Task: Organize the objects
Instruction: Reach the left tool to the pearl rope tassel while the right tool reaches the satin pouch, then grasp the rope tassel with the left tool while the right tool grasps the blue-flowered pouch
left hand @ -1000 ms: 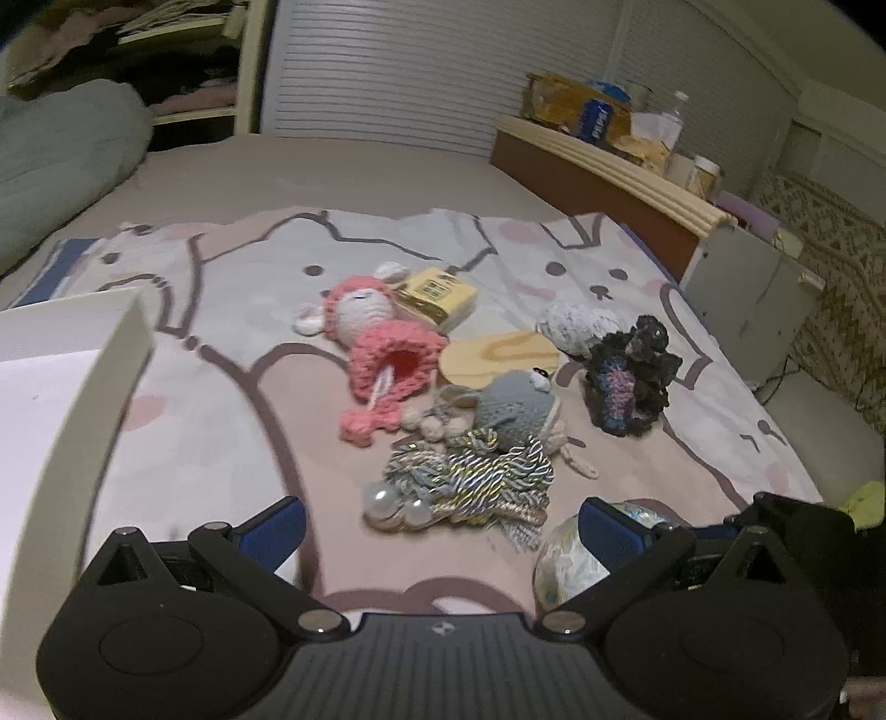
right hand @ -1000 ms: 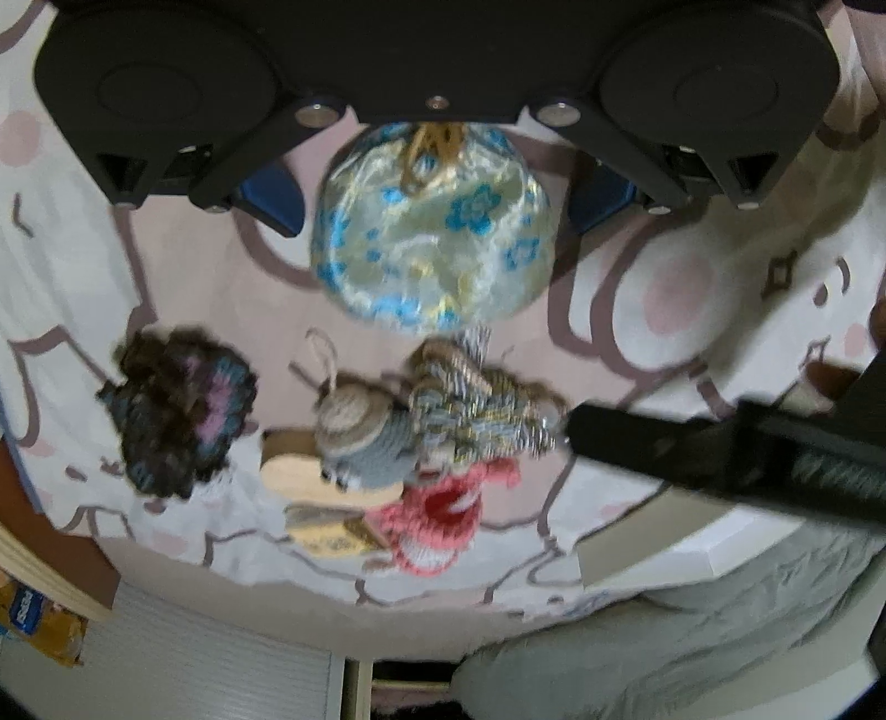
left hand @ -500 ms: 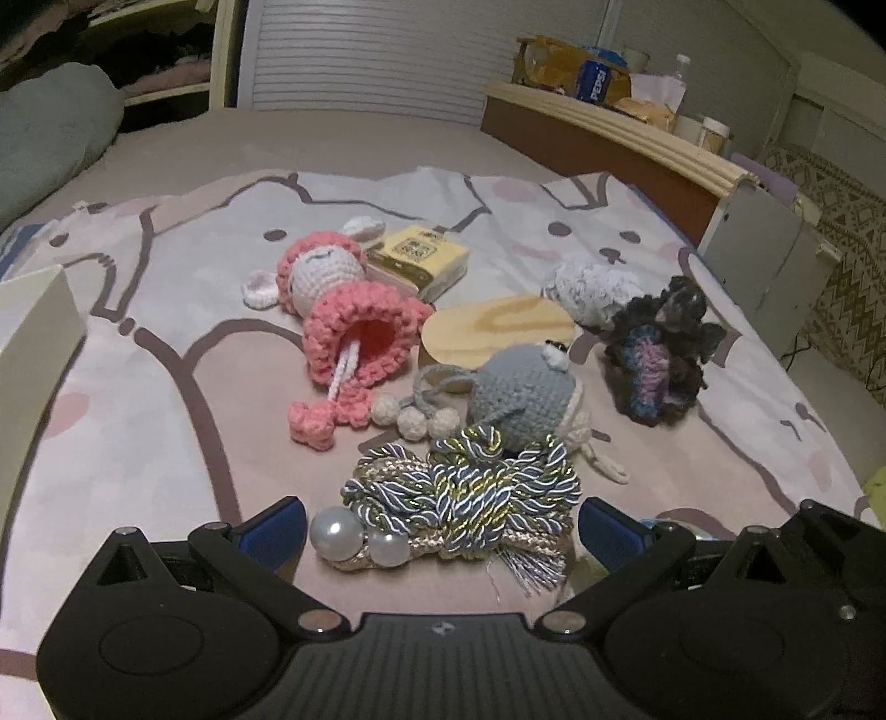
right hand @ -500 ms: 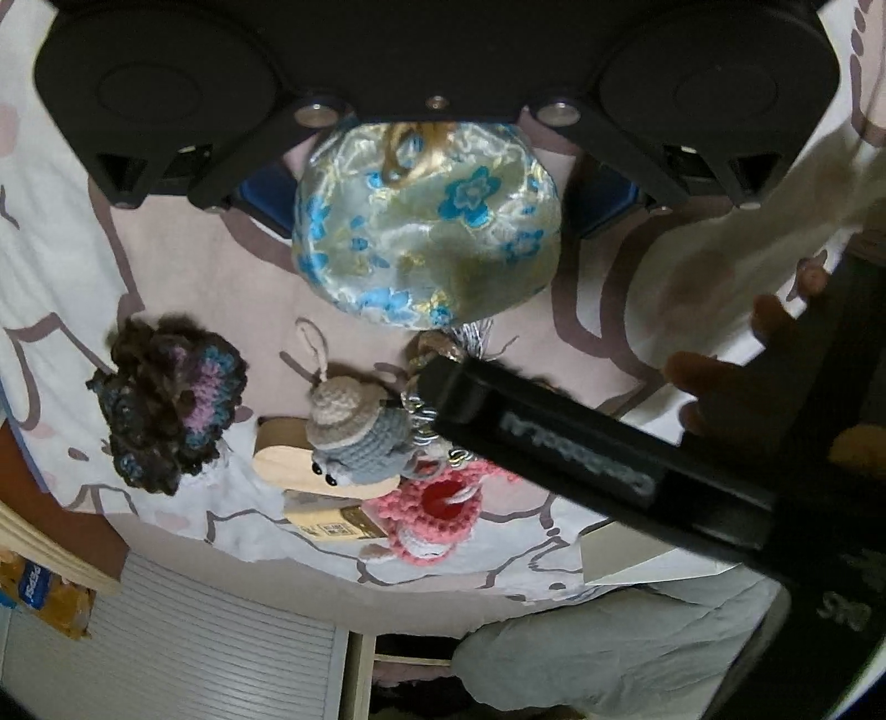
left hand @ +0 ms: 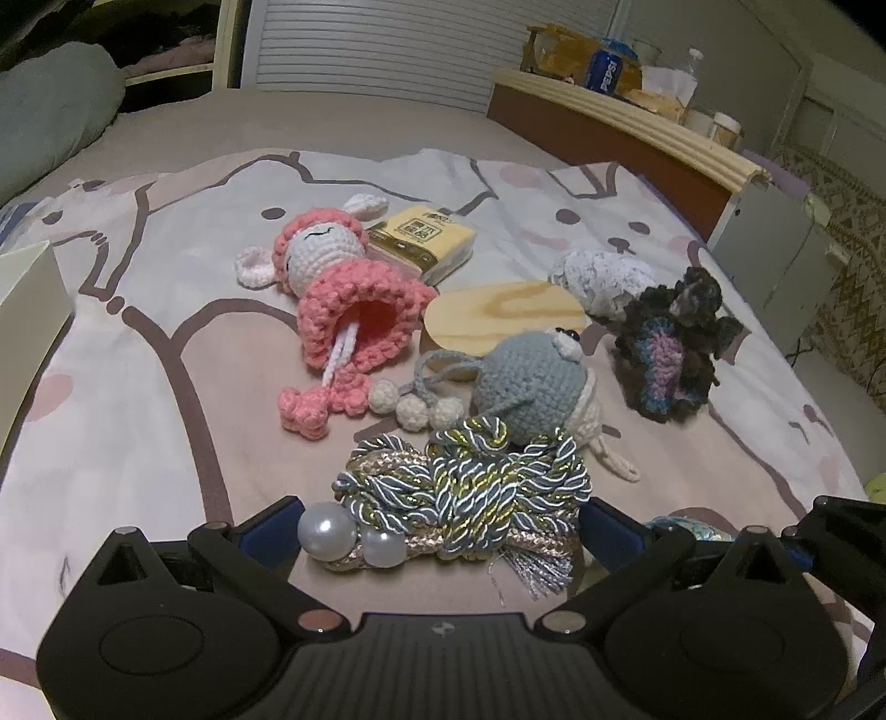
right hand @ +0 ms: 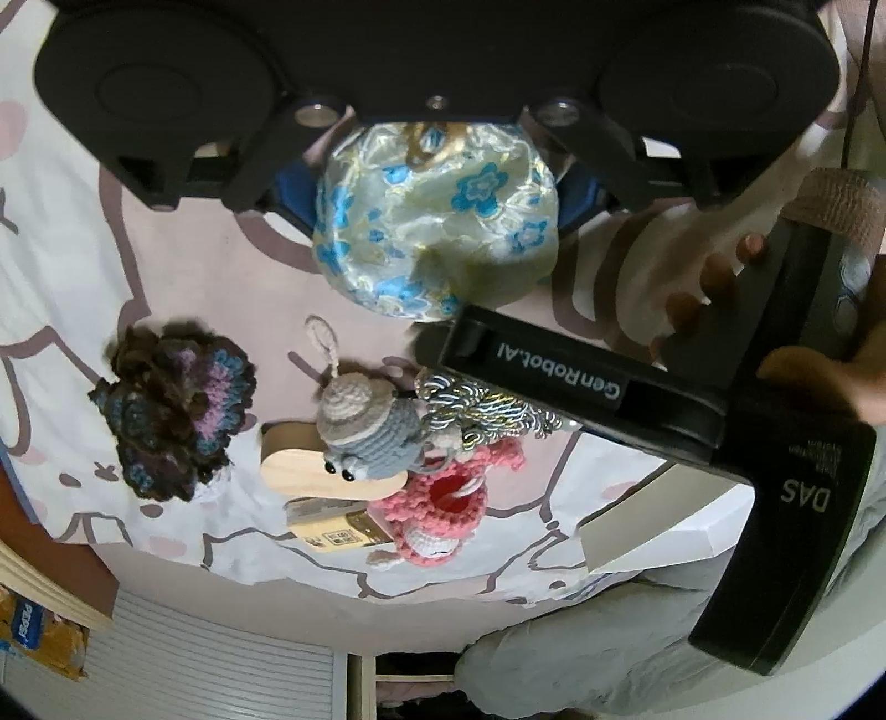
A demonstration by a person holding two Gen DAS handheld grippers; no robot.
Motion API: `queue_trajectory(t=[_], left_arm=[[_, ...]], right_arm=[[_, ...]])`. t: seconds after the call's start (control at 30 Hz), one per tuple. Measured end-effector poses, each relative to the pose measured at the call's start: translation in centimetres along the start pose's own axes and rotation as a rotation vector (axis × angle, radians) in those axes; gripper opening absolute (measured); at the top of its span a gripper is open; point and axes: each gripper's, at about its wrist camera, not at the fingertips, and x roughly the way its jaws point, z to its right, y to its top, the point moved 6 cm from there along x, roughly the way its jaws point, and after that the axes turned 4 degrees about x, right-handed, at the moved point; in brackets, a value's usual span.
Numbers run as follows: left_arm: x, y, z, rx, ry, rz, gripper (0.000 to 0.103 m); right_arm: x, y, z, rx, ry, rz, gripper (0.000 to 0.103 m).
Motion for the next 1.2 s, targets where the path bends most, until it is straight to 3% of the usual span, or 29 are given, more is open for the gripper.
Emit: queue_trajectory(t=[0.13,0.43,0.63,0.77,0.93,1.2], left_arm=[[-0.4,0.2,0.0,0.003,-0.003,0.006,0.093],[-1.5,0.4,0.3,0.032,0.006,0.032,0.088],[-3.0,0.5,0.6,0.043,0.010,0.041,0.087],[-3.2,-0.3,0.8,0.055,0.019,0.006,0.088],[-2.1,-0.9,1.1,0.083,0.033,0.002,0.094],[-1.9,-0.8,0.9,0.091,0.032,0.009,0.091]], right_arm=[[-0.5,0.3,-0.1,-0.001,-0.011,0.006,0.085],[-2.6,1.1,2.2,0.100,-0.087,0.051,0.085],[-4.6,1.8,3.9,0.186,-0.137,0.110,0.085],[-5.5,1.7,4.3,0.223,-0.147,0.119,0.085],[-6.0,1.6,3.6,0.221,-0.144,0.110,0.085],[-6.0,1.6,3.1,0.221,-0.140,0.112,0.085]])
